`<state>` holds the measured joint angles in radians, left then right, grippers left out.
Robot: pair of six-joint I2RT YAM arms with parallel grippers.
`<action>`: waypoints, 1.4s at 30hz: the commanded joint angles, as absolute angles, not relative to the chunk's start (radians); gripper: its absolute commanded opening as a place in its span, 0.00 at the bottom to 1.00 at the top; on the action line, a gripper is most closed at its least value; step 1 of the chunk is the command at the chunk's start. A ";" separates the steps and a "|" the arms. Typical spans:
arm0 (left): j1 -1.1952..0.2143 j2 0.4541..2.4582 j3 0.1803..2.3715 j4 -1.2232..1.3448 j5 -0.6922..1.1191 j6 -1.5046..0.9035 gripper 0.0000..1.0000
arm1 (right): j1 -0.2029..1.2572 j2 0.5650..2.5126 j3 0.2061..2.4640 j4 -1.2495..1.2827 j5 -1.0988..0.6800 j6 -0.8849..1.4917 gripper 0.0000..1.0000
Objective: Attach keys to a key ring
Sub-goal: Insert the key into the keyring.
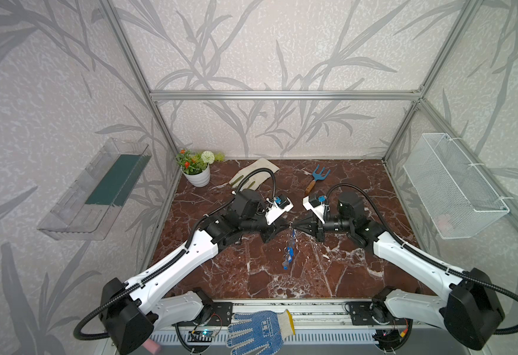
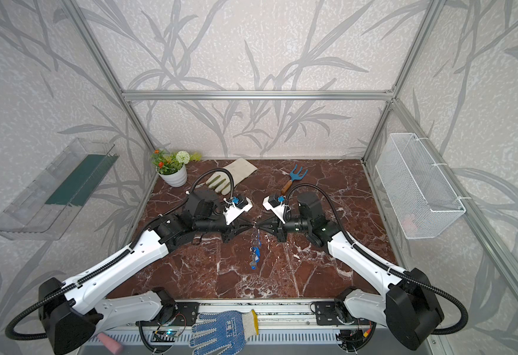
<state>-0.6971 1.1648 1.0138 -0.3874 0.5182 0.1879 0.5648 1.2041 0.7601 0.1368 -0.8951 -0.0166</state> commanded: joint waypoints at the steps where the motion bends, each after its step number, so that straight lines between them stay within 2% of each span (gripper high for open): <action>1: -0.692 1.169 1.048 -0.368 0.540 0.215 0.17 | 0.572 1.200 0.796 0.149 -0.920 -0.023 0.00; 8: -0.692 1.197 1.061 -0.384 0.582 0.221 0.15 | 0.573 1.198 0.794 0.153 -0.928 -0.022 0.00; 13: -0.693 1.205 1.063 -0.373 0.602 0.215 0.06 | 0.573 1.200 0.795 0.152 -0.930 -0.023 0.00; 15: -0.692 1.204 1.061 -0.371 0.601 0.216 0.00 | 0.573 1.200 0.793 0.153 -0.929 -0.022 0.00; 20: -0.692 1.189 1.028 -0.313 0.598 0.187 0.00 | 0.572 1.181 0.786 0.163 -0.886 -0.013 0.01; 22: -0.692 1.166 0.979 -0.218 0.569 0.143 0.00 | 0.570 1.162 0.773 0.183 -0.856 0.007 0.21; 25: -0.692 1.136 0.893 -0.048 0.525 0.073 0.00 | 0.548 1.119 0.734 0.254 -0.816 0.071 0.29; 31: -0.694 1.114 0.774 0.259 0.469 -0.080 0.00 | 0.469 1.047 0.615 0.495 -0.772 0.328 0.30; 37: -0.705 1.113 0.663 0.561 0.465 -0.145 0.00 | 0.455 1.042 0.573 0.605 -0.792 0.496 0.30; 42: -0.731 1.127 0.643 0.601 0.499 -0.120 0.00 | 0.456 1.068 0.585 0.648 -0.813 0.567 0.27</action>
<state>-0.7155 1.1400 0.6453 0.4530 0.4728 -0.1165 0.4564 1.0584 0.5781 0.5598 -0.7883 0.4839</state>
